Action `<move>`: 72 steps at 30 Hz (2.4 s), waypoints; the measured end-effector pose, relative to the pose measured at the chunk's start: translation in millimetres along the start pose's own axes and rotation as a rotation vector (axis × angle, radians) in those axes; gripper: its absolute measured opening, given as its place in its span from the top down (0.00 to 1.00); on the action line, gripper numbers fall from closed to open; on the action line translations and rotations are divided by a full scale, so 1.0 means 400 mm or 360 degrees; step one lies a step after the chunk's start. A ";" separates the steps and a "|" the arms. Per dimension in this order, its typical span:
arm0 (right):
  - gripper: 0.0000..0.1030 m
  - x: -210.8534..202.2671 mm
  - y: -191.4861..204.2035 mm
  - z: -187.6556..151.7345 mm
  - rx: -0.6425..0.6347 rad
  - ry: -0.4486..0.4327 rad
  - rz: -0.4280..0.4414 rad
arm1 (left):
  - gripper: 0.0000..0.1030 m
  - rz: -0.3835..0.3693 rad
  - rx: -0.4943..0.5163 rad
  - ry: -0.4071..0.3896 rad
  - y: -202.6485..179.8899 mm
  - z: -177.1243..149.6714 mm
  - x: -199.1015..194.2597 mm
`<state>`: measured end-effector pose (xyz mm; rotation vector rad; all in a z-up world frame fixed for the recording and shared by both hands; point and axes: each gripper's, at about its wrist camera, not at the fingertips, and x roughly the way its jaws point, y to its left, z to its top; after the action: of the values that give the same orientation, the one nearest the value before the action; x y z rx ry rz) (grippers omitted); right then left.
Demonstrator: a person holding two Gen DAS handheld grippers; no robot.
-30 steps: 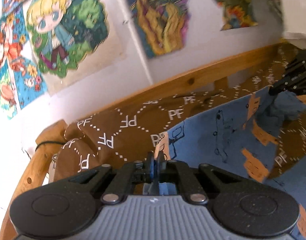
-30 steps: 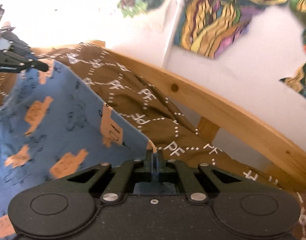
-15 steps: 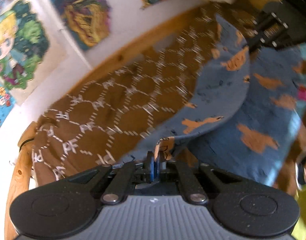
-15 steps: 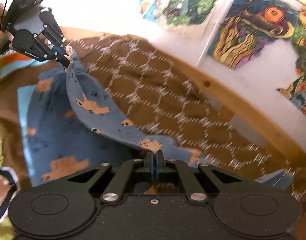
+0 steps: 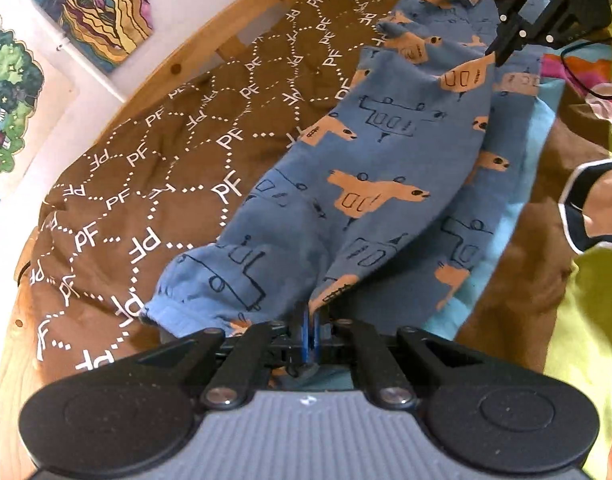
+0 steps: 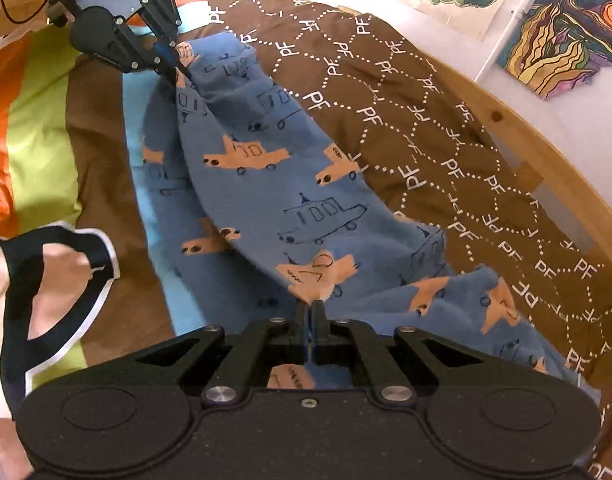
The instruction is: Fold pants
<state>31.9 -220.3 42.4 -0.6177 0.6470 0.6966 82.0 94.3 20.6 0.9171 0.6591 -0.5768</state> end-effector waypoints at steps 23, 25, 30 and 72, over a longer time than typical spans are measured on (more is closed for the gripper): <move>1.00 -0.005 0.051 -0.050 0.0081 0.0081 0.0114 | 0.98 -0.0098 -0.0009 0.0077 0.000 -0.035 0.031; 1.00 0.002 0.059 -0.055 0.0065 0.0098 0.0113 | 0.98 -0.0097 -0.0027 0.0084 0.001 -0.035 0.037; 0.83 0.005 0.046 -0.050 0.0140 0.0107 0.0088 | 0.69 -0.0171 -0.0182 0.0066 0.024 -0.018 0.034; 0.22 -0.180 -0.282 -0.303 0.1467 -0.0164 -0.0544 | 0.75 -0.0499 -0.0055 -0.0201 -0.375 0.550 0.173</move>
<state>32.9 -400.8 48.8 0.1664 0.6650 0.0636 81.7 -178.9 -10.9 0.7426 0.7009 -0.8930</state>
